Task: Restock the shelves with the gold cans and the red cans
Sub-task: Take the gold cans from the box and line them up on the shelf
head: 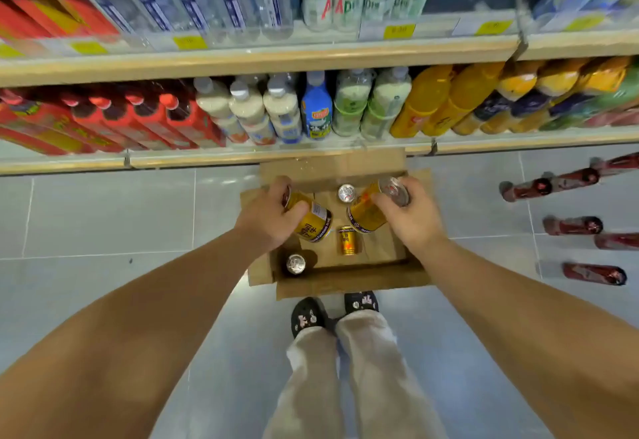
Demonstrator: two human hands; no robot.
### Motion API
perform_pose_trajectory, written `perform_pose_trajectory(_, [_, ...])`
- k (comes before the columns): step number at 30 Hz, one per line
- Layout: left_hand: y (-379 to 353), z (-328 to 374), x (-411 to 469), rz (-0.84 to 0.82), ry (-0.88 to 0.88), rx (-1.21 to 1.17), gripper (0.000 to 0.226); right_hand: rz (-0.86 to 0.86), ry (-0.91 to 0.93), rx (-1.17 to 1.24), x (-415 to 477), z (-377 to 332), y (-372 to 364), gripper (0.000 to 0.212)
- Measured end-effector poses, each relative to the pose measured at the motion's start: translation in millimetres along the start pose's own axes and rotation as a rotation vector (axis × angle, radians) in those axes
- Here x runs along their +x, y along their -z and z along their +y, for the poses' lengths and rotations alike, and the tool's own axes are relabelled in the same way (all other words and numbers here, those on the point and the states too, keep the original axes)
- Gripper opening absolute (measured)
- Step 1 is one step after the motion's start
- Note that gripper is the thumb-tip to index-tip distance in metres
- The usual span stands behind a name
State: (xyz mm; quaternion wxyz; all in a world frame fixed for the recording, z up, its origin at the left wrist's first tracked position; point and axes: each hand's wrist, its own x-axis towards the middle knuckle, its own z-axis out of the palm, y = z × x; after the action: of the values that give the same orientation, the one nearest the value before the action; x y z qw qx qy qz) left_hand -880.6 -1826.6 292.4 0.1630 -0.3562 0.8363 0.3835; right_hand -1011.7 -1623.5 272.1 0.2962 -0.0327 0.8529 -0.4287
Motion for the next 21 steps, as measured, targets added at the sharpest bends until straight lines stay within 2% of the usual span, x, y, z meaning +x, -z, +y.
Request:
perform_pose_trajectory(5, [109.7, 92.1, -64.5, 0.128, -0.228, 0.096, 0.035, 0.121, 0.141, 0.097, -57.7, -106.2, 62.3, 0.038])
perform_pose_trajectory(9, [174.2, 156.0, -101.6, 0.149, -0.315, 0.163, 0.056, 0.202, 0.316, 0.067, -89.9, -167.3, 114.8, 0.036])
perform_pose_trajectory(14, [234.1, 231.0, -154.0, 0.186, -0.406, 0.14, 0.079, 0.17, 0.426, 0.007, -118.5, -230.4, 191.9, 0.043])
perform_pose_trajectory(19, [258.1, 291.5, -191.4, 0.247, -0.473, 0.149, 0.09, 0.218, 0.524, -0.046, -140.3, -282.9, 257.9, 0.05])
perform_pose_trajectory(21, [263.4, 313.8, -201.7, 0.323, -0.47, 0.15, 0.083, 0.216, 0.582, -0.046, -147.3, -302.5, 283.8, 0.047])
